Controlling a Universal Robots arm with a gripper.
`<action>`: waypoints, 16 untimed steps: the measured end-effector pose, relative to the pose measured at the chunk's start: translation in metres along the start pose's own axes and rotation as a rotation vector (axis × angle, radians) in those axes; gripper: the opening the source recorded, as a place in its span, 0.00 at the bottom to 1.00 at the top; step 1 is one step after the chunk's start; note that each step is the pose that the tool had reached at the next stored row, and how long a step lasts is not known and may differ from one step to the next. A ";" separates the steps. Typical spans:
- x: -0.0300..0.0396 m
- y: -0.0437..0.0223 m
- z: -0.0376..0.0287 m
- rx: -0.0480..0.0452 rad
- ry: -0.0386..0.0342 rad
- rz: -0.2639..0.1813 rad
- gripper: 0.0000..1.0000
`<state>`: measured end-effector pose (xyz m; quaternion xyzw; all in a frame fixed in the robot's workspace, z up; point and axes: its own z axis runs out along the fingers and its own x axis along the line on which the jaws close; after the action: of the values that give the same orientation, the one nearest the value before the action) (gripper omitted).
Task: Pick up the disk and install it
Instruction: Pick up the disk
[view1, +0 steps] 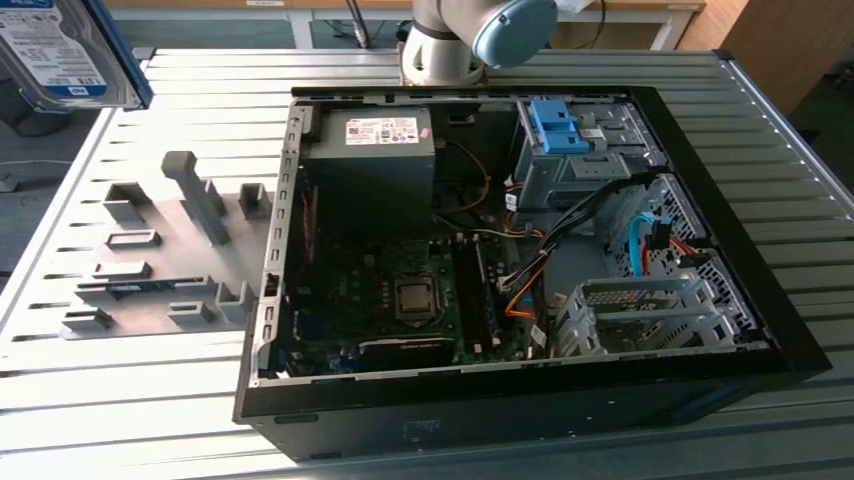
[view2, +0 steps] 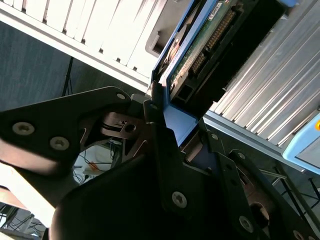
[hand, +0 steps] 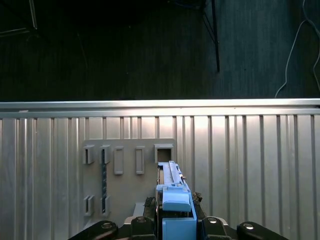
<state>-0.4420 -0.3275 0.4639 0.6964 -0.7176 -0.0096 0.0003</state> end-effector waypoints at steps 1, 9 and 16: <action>0.0000 0.0000 -0.0012 0.0000 0.0000 0.000 0.37; -0.0003 0.0002 -0.0110 0.0000 0.0003 0.000 0.37; -0.0007 0.0003 -0.0220 0.0001 0.0004 0.000 0.37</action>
<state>-0.4420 -0.3271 0.4859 0.6964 -0.7176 -0.0094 0.0005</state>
